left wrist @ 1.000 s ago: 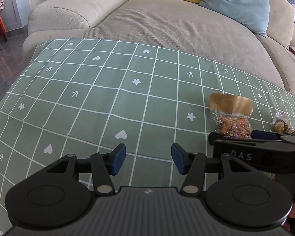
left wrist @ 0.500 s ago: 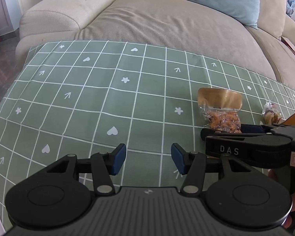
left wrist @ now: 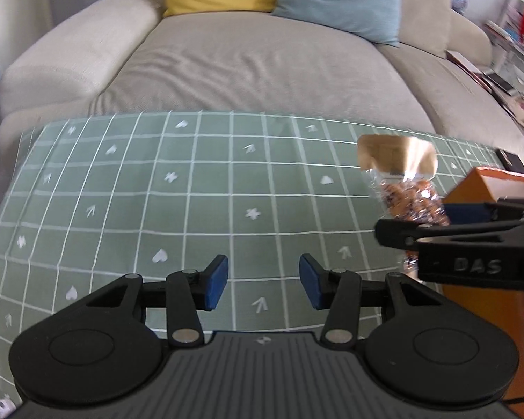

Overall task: Organize snacks
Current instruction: 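Carry the nut pack into the box with right tool while left tool approaches the candy bag, then grasp the small red-wrapped candy bag with the left tool, then carry the candy bag over the box and open the left tool to drop it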

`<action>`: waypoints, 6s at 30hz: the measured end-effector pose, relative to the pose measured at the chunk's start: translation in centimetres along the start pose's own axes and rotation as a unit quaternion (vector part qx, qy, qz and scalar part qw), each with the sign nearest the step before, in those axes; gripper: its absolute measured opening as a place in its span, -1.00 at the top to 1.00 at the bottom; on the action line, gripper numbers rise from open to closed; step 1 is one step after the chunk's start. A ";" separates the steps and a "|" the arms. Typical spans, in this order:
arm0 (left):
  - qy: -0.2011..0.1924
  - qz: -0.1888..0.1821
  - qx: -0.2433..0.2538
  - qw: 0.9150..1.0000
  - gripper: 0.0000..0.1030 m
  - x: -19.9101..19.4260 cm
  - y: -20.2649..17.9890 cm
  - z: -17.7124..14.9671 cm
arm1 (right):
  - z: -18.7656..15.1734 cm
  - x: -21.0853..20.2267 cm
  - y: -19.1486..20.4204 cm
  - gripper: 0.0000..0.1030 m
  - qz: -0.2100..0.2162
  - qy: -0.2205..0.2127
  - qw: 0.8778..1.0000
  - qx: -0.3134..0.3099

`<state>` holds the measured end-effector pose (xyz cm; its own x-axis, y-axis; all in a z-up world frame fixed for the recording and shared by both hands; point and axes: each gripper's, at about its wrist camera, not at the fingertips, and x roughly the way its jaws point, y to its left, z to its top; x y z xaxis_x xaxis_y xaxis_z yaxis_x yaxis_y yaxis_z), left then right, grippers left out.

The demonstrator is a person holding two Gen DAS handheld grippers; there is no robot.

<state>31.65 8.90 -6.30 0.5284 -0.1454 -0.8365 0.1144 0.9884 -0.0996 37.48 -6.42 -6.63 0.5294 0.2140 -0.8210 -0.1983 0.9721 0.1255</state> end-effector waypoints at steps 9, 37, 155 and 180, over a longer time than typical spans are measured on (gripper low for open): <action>0.024 -0.016 0.068 0.997 -0.09 -0.2 -5.1 1.6 | -0.2 -6.7 -4.4 -0.37 -0.003 -0.005 1.000 -0.002; 0.026 -0.073 0.278 0.957 -0.15 11.7 -16.6 5.6 | -2.4 -6.4 -16.7 -0.38 -0.021 0.070 0.997 0.008; 0.232 -0.084 0.368 0.897 0.20 7.1 -33.7 -3.6 | -12.8 -10.2 -20.6 -0.67 0.048 0.197 0.975 -0.095; 0.132 -0.121 0.329 0.927 -0.20 -3.6 -29.8 -1.3 | -12.0 -12.1 -18.8 -0.70 0.015 0.202 0.976 -0.079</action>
<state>25.19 -19.94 -1.00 0.2060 -0.2575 -0.9441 0.7372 0.6753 -0.0233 24.93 -28.41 -5.71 0.1583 0.1553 -0.9751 -0.3508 0.9320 0.0914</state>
